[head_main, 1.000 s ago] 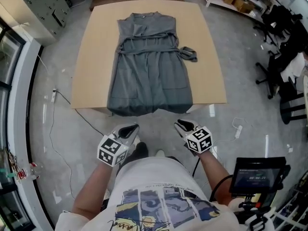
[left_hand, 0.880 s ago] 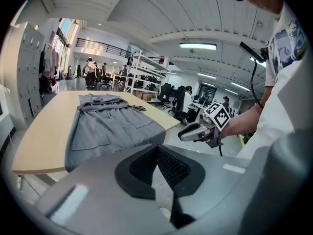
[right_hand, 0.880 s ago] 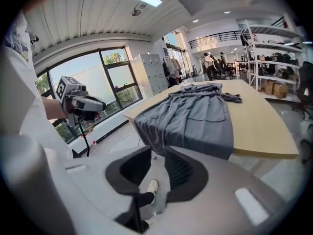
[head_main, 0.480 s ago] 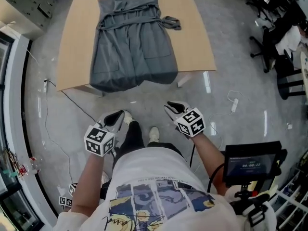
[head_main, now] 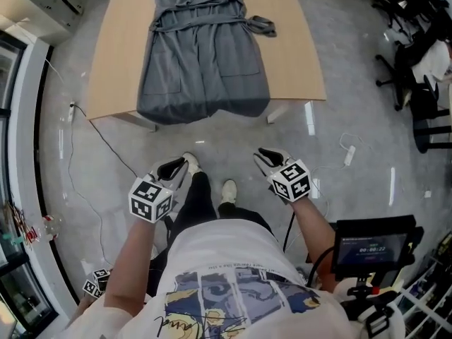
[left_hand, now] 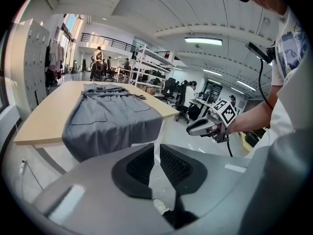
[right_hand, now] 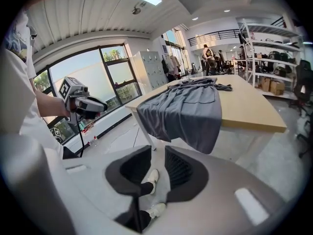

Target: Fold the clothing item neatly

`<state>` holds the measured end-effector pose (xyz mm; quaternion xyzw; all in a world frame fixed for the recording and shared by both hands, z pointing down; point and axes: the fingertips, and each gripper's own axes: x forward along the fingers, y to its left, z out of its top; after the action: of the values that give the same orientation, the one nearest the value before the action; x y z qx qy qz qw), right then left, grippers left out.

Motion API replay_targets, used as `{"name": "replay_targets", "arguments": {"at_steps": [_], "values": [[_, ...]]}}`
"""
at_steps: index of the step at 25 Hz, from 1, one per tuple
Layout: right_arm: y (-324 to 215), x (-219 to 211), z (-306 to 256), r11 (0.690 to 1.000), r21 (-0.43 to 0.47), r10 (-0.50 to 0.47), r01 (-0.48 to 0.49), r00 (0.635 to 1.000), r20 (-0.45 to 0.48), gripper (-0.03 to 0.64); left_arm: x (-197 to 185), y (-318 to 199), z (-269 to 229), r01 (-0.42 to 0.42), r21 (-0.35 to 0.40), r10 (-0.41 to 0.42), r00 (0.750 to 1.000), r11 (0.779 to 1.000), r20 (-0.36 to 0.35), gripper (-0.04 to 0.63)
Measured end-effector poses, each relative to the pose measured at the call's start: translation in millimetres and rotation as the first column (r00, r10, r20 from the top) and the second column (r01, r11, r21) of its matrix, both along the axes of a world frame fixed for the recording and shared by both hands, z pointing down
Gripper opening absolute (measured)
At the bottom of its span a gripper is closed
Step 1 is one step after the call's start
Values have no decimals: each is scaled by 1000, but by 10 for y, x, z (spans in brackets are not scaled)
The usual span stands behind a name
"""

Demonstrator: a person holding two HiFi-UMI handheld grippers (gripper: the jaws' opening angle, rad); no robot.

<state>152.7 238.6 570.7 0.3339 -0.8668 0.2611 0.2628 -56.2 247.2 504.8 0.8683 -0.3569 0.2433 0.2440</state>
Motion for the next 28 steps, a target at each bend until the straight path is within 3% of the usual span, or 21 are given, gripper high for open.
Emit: {"name": "replay_targets", "arguments": {"at_steps": [10,14,17,23,28], "values": [[-358,130,474,998,-67,5,-8,999,-44,155,-599,-287,634,85,-115,-77,995,990,70,142],[-633,232,767,994,-102,31,-39,997,-76,184,-1001,-561,1010,170,-158,-157,984,973,87,183],[-920,272,1036,994,-96,37,-47,995,-96,206,-1314,-832,1299,230,-159,-219,972,960,84,223],[-1458,518,1527,992,-79,85,-95,990,-114,253,-1628,-1304,1994,269,-154,-253,961,951,114,313],[-1659,477,1719,997,-68,38,-46,994,-105,261,-1768,-1566,2269,279,-157,-265,959,947,103,368]]}}
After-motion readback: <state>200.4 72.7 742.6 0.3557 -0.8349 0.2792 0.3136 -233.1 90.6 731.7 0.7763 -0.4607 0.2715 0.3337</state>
